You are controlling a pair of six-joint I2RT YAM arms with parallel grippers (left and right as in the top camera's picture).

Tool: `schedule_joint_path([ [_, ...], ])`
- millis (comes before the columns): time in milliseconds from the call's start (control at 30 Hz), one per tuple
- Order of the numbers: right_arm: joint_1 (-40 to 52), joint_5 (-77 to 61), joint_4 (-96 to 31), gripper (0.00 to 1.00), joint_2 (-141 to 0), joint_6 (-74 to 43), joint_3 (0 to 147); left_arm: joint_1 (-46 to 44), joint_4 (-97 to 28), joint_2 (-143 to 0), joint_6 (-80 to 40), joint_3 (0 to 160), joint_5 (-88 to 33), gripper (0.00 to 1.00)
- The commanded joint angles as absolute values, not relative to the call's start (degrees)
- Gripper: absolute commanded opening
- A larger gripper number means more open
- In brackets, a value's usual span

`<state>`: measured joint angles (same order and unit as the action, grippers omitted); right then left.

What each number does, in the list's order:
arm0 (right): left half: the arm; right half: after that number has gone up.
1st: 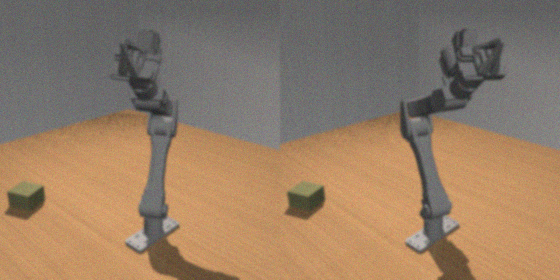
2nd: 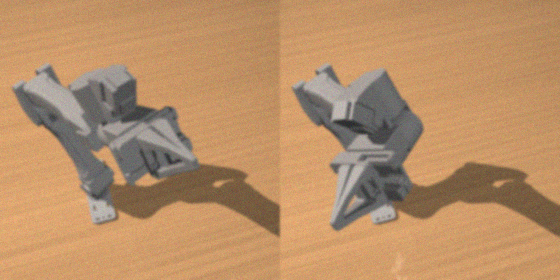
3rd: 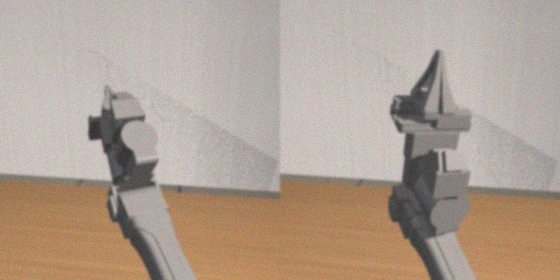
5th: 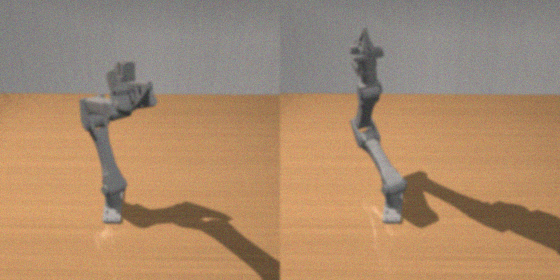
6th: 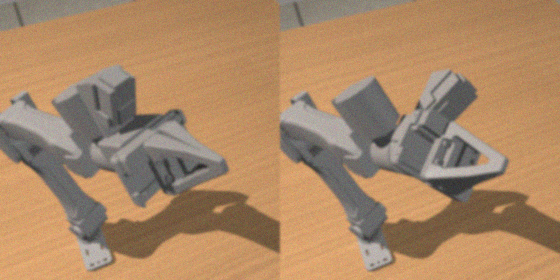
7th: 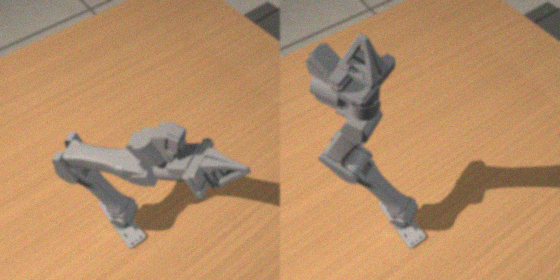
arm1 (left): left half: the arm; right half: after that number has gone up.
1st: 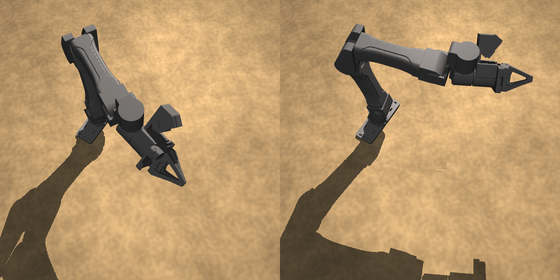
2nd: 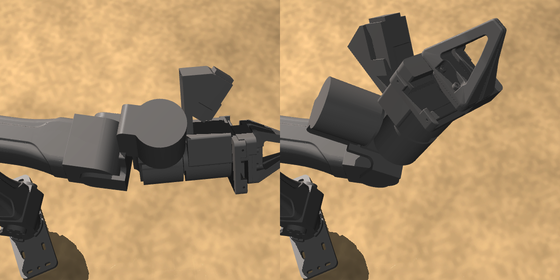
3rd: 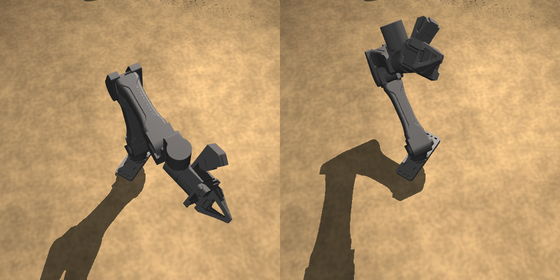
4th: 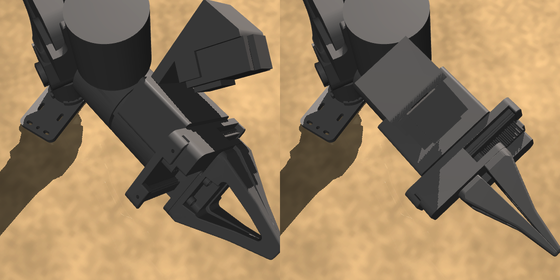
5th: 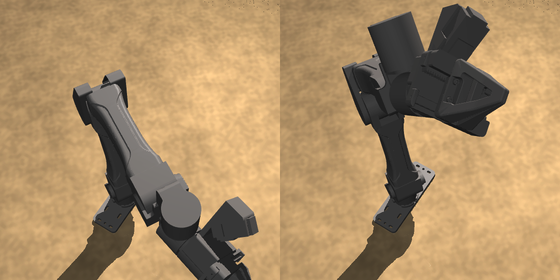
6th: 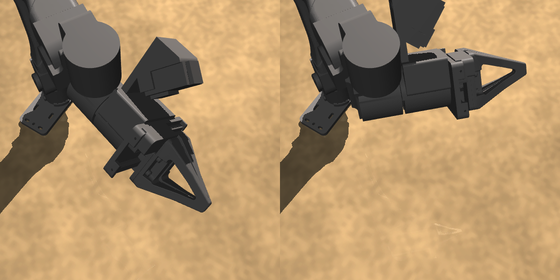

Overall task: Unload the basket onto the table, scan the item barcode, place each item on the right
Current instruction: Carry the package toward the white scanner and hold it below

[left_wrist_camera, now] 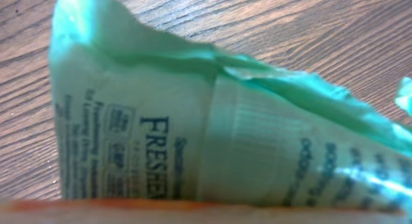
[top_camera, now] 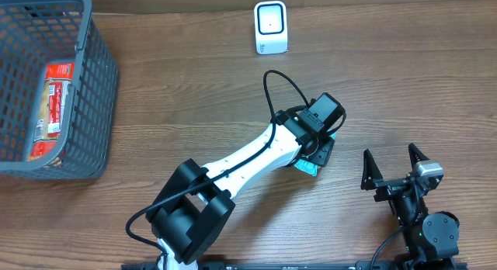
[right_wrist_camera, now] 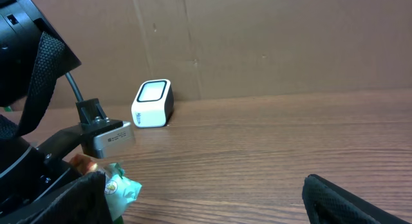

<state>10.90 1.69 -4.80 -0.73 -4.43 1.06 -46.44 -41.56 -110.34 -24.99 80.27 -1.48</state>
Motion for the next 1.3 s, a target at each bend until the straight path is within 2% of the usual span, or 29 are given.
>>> schedule_joint_path([
  [0, 10.81, 1.56, -4.67, 1.0, -0.23, -4.05, 0.45, -46.7, -41.52, -111.31, -25.28, 80.4, -2.59, 0.67],
  [133, 10.81, 1.54, -4.67, 1.0, -0.23, -4.05, 0.45, -46.7, -41.63, -111.28, -25.28, 80.86, -3.05, 0.79],
  [233, 10.81, 1.56, -4.67, 1.0, -0.23, -4.05, 0.45, -46.7, -42.28, -110.83, -25.23, 81.58, -3.03, 0.98],
  [267, 10.81, 1.56, -4.67, 1.0, -0.23, -4.05, 0.45, -46.7, -42.61, -110.61, -24.99, 81.93, -3.03, 1.0],
  [733, 10.81, 1.56, -4.67, 1.0, -0.23, -4.05, 0.45, -46.52, -53.45, -109.97, -22.65, 93.86, -2.31, 1.0],
  [1067, 10.81, 1.54, -4.67, 1.0, -0.23, -4.05, 0.45, -44.05, -64.1, -109.91, -20.32, 102.91, 3.33, 1.0],
  [1167, 10.81, 1.56, -4.67, 1.0, -0.23, -4.05, 0.45, -41.63, -65.98, -109.91, -19.84, 103.42, 0.91, 0.99],
  [1267, 10.81, 1.56, -4.67, 1.0, -0.23, -4.05, 0.45, -38.3, -67.18, -109.91, -15.97, 103.42, -7.4, 1.0],
])
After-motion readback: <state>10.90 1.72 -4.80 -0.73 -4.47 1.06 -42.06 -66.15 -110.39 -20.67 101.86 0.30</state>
